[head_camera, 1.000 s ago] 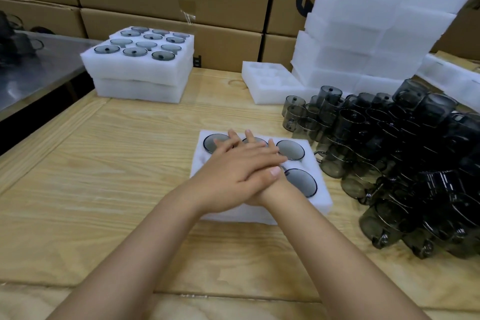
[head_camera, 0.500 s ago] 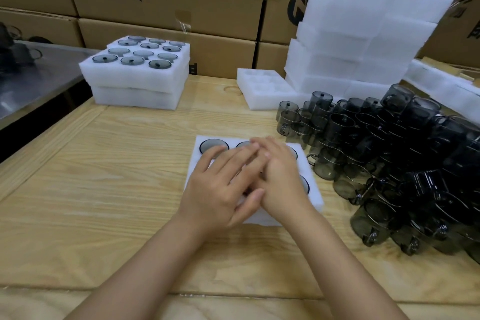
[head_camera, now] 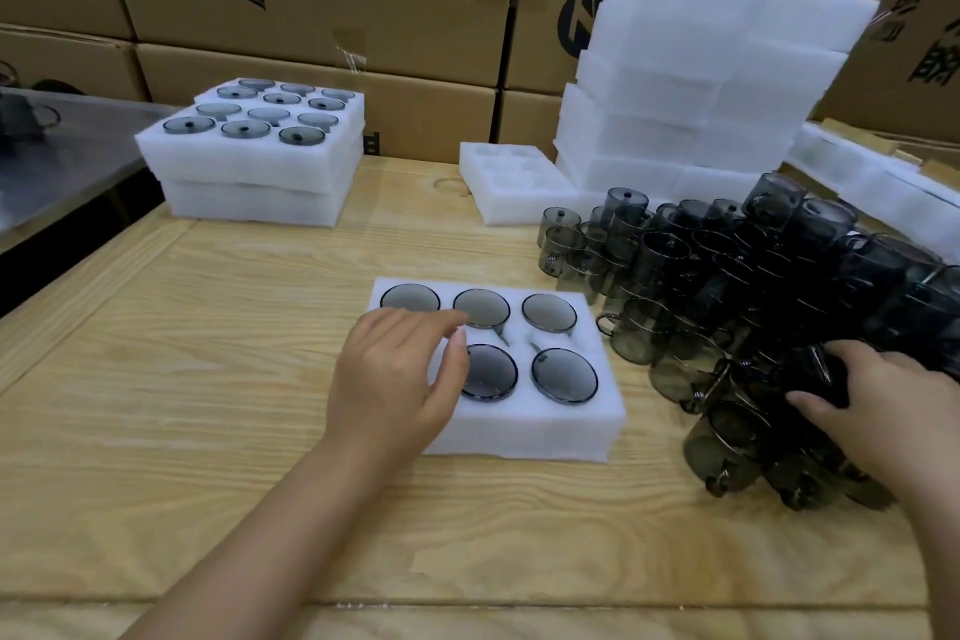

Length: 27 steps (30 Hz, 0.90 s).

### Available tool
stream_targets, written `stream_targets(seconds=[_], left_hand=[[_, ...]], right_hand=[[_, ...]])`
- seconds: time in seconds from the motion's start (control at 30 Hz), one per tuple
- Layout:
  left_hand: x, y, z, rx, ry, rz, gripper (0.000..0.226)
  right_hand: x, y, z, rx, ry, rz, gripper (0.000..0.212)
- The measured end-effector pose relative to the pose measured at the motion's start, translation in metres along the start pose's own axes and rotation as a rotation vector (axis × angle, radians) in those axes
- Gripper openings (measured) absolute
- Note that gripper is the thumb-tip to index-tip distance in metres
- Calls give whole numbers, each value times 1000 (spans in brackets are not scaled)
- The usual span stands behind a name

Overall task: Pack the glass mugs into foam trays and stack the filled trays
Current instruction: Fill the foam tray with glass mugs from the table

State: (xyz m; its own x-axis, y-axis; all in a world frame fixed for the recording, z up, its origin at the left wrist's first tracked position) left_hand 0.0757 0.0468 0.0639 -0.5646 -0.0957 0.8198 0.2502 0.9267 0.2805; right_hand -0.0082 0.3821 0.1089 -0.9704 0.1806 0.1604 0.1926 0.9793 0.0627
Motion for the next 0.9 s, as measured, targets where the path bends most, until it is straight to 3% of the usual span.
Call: stream_targets(seconds=[0.2, 0.43, 0.57, 0.7, 0.9], left_hand=[[-3, -1, 2, 5, 1, -3, 27], [-3, -2, 4, 10, 2, 7, 27], [-3, -3, 4, -4, -3, -2, 27], [-3, -3, 4, -7, -2, 1, 27], [-2, -2, 4, -12, 1, 13, 28]], right_hand=[[1, 4, 5, -25, 93, -1, 51], [-7, -5, -1, 94, 206, 20, 59], [-8, -13, -4, 152, 130, 66, 67], [-7, -16, -4, 100, 60, 52, 53], [-3, -18, 2, 202, 214, 62, 30]])
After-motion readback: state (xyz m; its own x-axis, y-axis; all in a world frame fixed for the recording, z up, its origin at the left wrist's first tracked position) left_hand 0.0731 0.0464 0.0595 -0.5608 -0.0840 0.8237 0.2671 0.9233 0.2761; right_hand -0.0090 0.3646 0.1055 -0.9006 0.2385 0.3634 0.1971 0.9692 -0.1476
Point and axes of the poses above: each hand's wrist, its own x-axis towards the middle knuckle, its own z-axis out of the palm, y = z × x, the point moved 1 cm from there along x, towards the middle knuckle, and after that the axes turned 1 degree about x, right-handed, at the moved point
